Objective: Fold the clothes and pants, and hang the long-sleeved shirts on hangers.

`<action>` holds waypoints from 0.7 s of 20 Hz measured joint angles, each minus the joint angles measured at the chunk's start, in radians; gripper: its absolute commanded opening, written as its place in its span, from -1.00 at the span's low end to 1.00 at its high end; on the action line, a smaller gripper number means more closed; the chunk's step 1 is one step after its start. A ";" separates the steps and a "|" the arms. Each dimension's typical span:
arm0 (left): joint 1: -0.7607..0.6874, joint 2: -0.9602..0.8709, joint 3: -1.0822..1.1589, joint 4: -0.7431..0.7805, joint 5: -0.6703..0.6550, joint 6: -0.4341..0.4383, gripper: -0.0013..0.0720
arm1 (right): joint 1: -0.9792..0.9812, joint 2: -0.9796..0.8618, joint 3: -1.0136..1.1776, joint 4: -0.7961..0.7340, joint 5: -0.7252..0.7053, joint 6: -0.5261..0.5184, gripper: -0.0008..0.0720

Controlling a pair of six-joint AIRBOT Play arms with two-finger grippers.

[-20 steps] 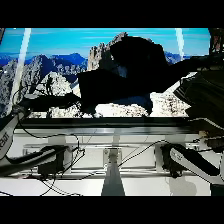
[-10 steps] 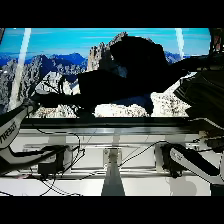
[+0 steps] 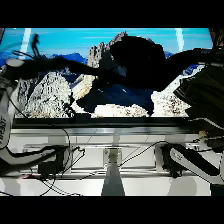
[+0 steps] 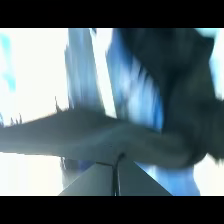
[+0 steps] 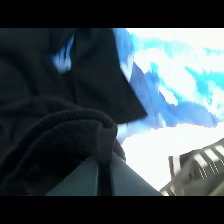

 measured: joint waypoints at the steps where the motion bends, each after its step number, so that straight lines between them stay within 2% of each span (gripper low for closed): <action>1: 0.031 0.008 0.067 0.006 0.000 -0.024 -0.95 | 0.000 0.000 0.000 0.003 -0.031 0.026 -0.93; 5: 0.183 0.050 0.312 0.017 0.014 -0.085 -0.94 | 0.000 0.000 0.034 0.015 -0.160 0.092 -0.93; 9: 0.340 0.113 0.418 0.049 0.044 -0.108 -0.94 | -0.001 0.001 0.144 -0.012 -0.188 0.112 -0.93; 11: 0.409 0.135 0.436 0.132 0.019 -0.111 -0.94 | -0.001 0.001 0.190 -0.035 -0.154 0.116 -0.93; 14: 0.467 0.145 0.388 0.335 -0.074 -0.137 -0.95 | -0.001 -0.003 0.171 -0.051 -0.009 0.120 -0.93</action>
